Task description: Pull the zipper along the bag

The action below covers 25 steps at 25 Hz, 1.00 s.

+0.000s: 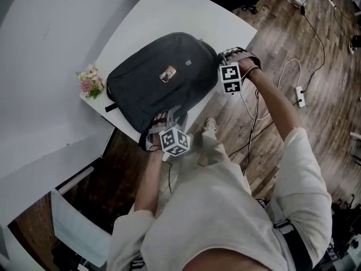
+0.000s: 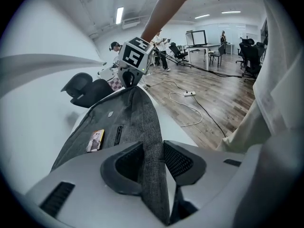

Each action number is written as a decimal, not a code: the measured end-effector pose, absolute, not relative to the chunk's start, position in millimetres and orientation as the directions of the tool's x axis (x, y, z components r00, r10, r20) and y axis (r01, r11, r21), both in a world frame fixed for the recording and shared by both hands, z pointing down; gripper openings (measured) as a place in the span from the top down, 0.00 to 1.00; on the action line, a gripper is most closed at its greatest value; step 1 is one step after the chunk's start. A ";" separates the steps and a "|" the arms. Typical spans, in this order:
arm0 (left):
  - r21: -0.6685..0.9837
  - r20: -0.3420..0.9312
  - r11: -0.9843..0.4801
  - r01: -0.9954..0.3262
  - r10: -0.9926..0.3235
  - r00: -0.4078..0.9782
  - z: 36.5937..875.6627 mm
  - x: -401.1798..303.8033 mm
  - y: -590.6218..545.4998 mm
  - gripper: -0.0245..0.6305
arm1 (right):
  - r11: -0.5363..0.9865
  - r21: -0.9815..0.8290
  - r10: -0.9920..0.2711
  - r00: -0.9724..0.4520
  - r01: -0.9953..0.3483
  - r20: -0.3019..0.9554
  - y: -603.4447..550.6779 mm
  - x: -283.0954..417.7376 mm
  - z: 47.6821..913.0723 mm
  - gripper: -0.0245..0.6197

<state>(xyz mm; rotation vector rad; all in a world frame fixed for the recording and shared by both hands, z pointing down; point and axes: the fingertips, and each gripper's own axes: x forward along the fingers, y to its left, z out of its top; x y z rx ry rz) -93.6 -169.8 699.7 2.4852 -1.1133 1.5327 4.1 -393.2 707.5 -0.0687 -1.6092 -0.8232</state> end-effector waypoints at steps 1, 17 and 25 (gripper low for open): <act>-0.336 0.786 -0.746 -0.575 -0.558 0.264 699.6 -93.5 -169.8 0.73 | 0.730 0.456 -0.394 -0.233 0.509 0.889 -393.6 3.3 708.3 0.93; -0.334 0.791 -0.737 -0.587 -0.558 0.251 699.5 -90.9 -179.2 0.73 | 0.647 0.477 -0.409 -0.257 0.595 0.876 -424.8 -20.4 710.2 0.92; -0.324 0.796 -0.728 -0.605 -0.555 0.241 701.6 -93.5 -179.3 0.70 | 0.719 0.501 -0.407 -0.292 0.481 0.865 -415.3 -15.3 706.1 0.89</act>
